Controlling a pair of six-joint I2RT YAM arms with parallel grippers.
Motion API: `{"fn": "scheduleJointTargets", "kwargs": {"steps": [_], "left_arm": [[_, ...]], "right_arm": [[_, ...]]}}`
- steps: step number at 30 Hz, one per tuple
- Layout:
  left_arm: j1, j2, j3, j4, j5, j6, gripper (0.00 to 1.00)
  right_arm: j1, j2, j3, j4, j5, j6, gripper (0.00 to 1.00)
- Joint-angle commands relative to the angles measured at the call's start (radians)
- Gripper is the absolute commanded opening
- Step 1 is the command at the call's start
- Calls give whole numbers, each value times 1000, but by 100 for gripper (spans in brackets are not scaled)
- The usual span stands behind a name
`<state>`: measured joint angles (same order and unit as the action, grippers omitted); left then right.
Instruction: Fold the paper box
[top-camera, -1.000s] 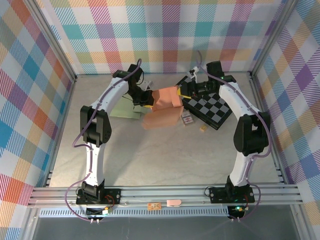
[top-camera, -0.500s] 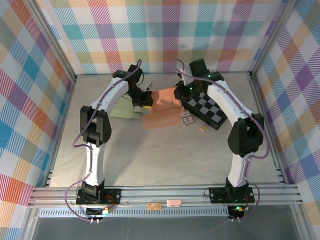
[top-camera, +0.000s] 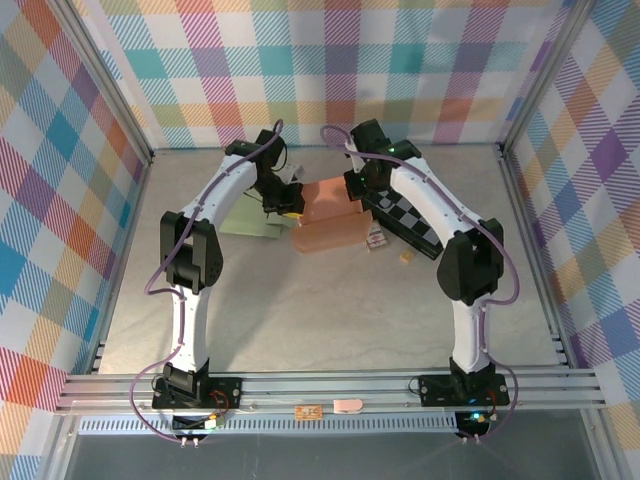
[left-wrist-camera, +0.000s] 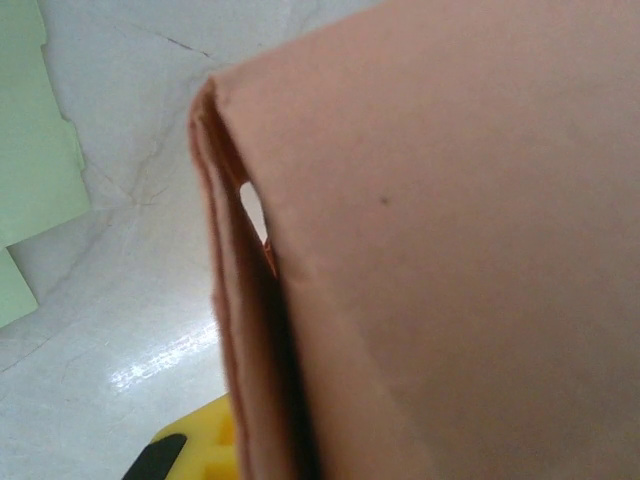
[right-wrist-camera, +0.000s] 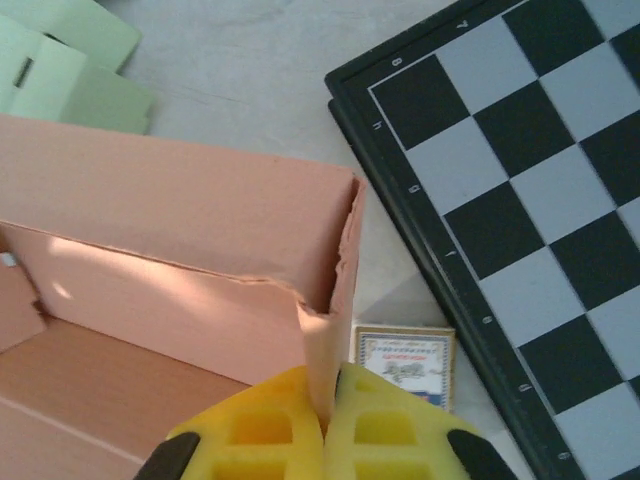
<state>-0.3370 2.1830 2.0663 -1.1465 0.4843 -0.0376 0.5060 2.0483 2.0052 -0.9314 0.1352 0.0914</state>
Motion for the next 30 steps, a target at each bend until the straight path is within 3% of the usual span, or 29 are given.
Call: {"fn": "scheduleJointTargets", "kwargs": {"steps": [1, 4, 8, 13, 23, 30], "left_arm": [[-17, -65, 0, -20, 33, 10, 0], [-20, -64, -1, -19, 29, 6, 0], [-23, -62, -1, -20, 28, 7, 0], [-25, -60, 0, -25, 27, 11, 0], [-28, -62, 7, -36, 30, 17, 0], [-31, -65, 8, -40, 22, 18, 0]], "right_arm": [[38, 31, 52, -60, 163, 52, 0], [55, 39, 68, -74, 247, 81, 0], [55, 57, 98, -82, 247, 81, 1], [47, 93, 166, -100, 243, 71, 13], [25, 142, 249, -120, 207, 77, 23], [26, 159, 284, -143, 235, 85, 6]]}}
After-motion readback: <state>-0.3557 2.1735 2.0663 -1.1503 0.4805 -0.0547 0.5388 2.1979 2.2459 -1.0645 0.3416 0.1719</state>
